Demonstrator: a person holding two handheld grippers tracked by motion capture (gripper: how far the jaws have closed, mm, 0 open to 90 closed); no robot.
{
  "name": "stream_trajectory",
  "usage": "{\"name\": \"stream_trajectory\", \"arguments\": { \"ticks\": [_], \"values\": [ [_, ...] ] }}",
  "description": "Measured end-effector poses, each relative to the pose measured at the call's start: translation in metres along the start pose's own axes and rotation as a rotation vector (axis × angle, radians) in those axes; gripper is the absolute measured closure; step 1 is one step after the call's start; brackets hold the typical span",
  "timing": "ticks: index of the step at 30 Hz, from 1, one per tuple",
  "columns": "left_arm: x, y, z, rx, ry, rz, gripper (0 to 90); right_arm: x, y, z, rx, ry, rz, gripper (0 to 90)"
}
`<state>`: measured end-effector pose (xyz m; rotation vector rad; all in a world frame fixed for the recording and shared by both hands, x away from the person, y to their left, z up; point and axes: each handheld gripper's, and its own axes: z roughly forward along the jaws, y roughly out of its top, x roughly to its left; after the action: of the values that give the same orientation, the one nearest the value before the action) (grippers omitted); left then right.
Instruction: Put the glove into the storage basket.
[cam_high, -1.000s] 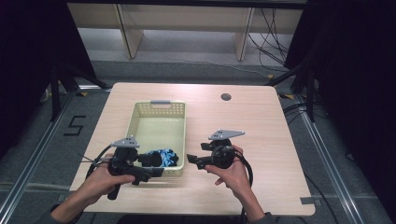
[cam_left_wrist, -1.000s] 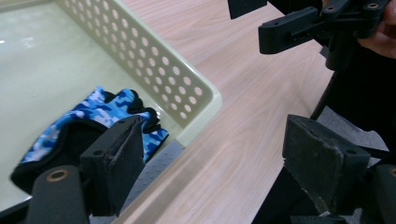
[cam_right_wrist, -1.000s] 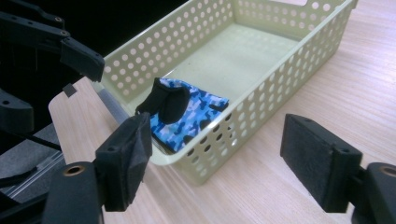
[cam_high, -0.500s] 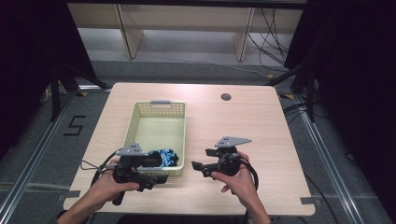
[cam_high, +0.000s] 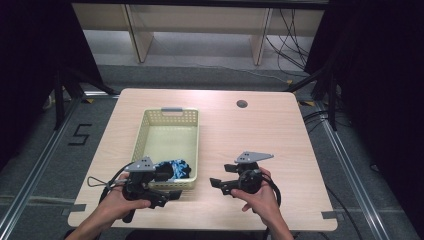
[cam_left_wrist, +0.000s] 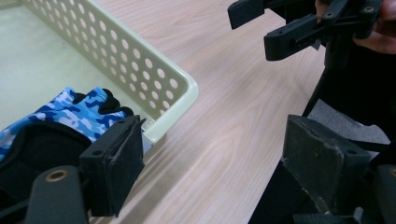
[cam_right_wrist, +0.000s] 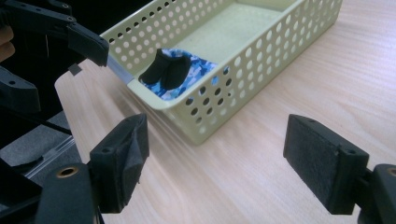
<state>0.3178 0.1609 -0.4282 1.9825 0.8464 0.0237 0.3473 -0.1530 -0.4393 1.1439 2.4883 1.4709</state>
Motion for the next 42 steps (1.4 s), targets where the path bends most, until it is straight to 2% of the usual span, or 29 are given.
{"name": "stream_trajectory", "arguments": {
  "ticks": [3, 4, 7, 9, 10, 11, 12, 13, 15, 16, 17, 18, 19, 20, 21, 22, 23, 27, 29, 30, 31, 32, 33, 35, 36, 37, 40, 41, 42],
  "values": [
    [-0.006, -0.004, 0.002, -0.015, 0.004, 0.033, 20.5, -0.003, -0.005, -0.002, -0.004, -0.005, -0.005, 23.7],
    [-0.008, -0.006, 0.003, -0.028, 0.003, 0.024, 20.7, -0.003, -0.008, -0.003, 0.000, -0.010, -0.002, 23.8],
    [-0.014, -0.013, 0.006, -0.022, -0.003, 0.027, 20.6, -0.005, -0.013, -0.005, 0.005, -0.018, 0.000, 23.7],
    [-0.015, -0.016, 0.008, -0.007, -0.015, 0.051, 20.6, -0.007, -0.017, -0.006, 0.007, -0.015, 0.012, 23.7],
    [-0.016, -0.019, 0.010, -0.012, -0.015, 0.039, 20.6, -0.006, -0.018, -0.007, 0.011, -0.015, 0.023, 23.7],
    [-0.016, -0.021, 0.011, -0.004, -0.021, 0.051, 20.7, -0.006, -0.020, -0.008, 0.011, -0.013, 0.034, 23.6],
    [-0.018, -0.024, 0.013, -0.008, -0.013, 0.030, 20.8, -0.005, -0.022, -0.009, 0.014, -0.016, 0.042, 23.6],
    [-0.017, -0.026, 0.014, -0.021, -0.009, 0.035, 21.3, -0.006, -0.023, -0.009, 0.011, -0.018, 0.034, 23.5],
    [-0.015, -0.028, 0.013, 0.008, 0.010, 0.076, 21.8, -0.007, -0.026, -0.011, 0.010, -0.028, 0.024, 22.8],
    [-0.016, -0.029, 0.015, -0.009, 0.002, 0.056, 21.7, -0.009, -0.027, -0.011, 0.013, -0.014, 0.013, 22.3],
    [-0.016, -0.030, 0.015, -0.011, 0.000, 0.052, 21.6, -0.005, -0.030, -0.012, 0.008, -0.022, 0.047, 22.2],
    [-0.016, -0.031, 0.014, -0.010, -0.003, 0.055, 21.6, -0.008, -0.031, -0.013, 0.007, -0.025, 0.027, 22.2],
    [-0.017, -0.032, 0.015, -0.015, -0.002, 0.050, 21.6, -0.007, -0.032, -0.014, 0.015, -0.030, 0.038, 22.2],
    [-0.018, -0.033, 0.015, -0.022, -0.003, 0.059, 21.6, -0.009, -0.033, -0.013, 0.000, -0.022, 0.010, 22.2],
    [-0.018, -0.034, 0.015, -0.017, 0.001, 0.066, 21.6, -0.008, -0.034, -0.014, 0.009, -0.024, 0.034, 22.2],
    [-0.018, -0.035, 0.015, 0.005, 0.006, 0.076, 21.6, -0.009, -0.035, -0.015, 0.011, -0.039, 0.024, 22.2],
    [-0.020, -0.037, 0.017, -0.028, -0.005, 0.068, 21.4, -0.007, -0.037, -0.015, 0.017, -0.024, 0.050, 22.2],
    [-0.022, -0.041, 0.019, -0.005, 0.006, 0.098, 20.4, -0.006, -0.042, -0.016, 0.023, -0.028, 0.038, 21.9],
    [-0.024, -0.044, 0.021, -0.005, 0.005, 0.079, 19.1, -0.004, -0.044, -0.016, 0.021, -0.022, 0.058, 21.4],
    [-0.024, -0.045, 0.021, 0.002, 0.007, 0.107, 18.8, -0.005, -0.045, -0.016, 0.023, -0.021, 0.050, 21.0],
    [-0.025, -0.046, 0.022, 0.002, 0.001, 0.086, 18.6, -0.006, -0.046, -0.015, 0.025, -0.021, 0.029, 20.6],
    [-0.026, -0.047, 0.023, -0.004, 0.000, 0.100, 18.3, -0.006, -0.046, -0.016, 0.027, -0.024, 0.026, 20.0],
    [-0.025, -0.048, 0.022, 0.022, 0.002, 0.105, 18.0, -0.004, -0.047, -0.015, 0.023, -0.025, 0.047, 19.5],
    [-0.027, -0.051, 0.025, -0.005, -0.012, 0.082, 17.9, -0.005, -0.049, -0.015, 0.018, -0.021, 0.028, 19.1],
    [-0.027, -0.052, 0.023, 0.014, -0.010, 0.091, 17.8, -0.002, -0.050, -0.016, 0.031, -0.030, 0.044, 18.8],
    [-0.026, -0.053, 0.024, 0.009, -0.023, 0.104, 17.7, -0.004, -0.051, -0.014, 0.021, -0.022, 0.020, 18.7],
    [-0.026, -0.058, 0.027, 0.013, -0.027, 0.089, 17.5, -0.003, -0.054, -0.014, 0.031, -0.014, 0.028, 18.7],
    [-0.025, -0.059, 0.026, 0.026, -0.025, 0.093, 17.4, -0.003, -0.055, -0.014, 0.035, -0.023, 0.011, 18.7],
    [-0.025, -0.060, 0.027, 0.030, -0.031, 0.093, 17.4, -0.001, -0.055, -0.014, 0.037, -0.018, 0.031, 18.7]
  ]
}}
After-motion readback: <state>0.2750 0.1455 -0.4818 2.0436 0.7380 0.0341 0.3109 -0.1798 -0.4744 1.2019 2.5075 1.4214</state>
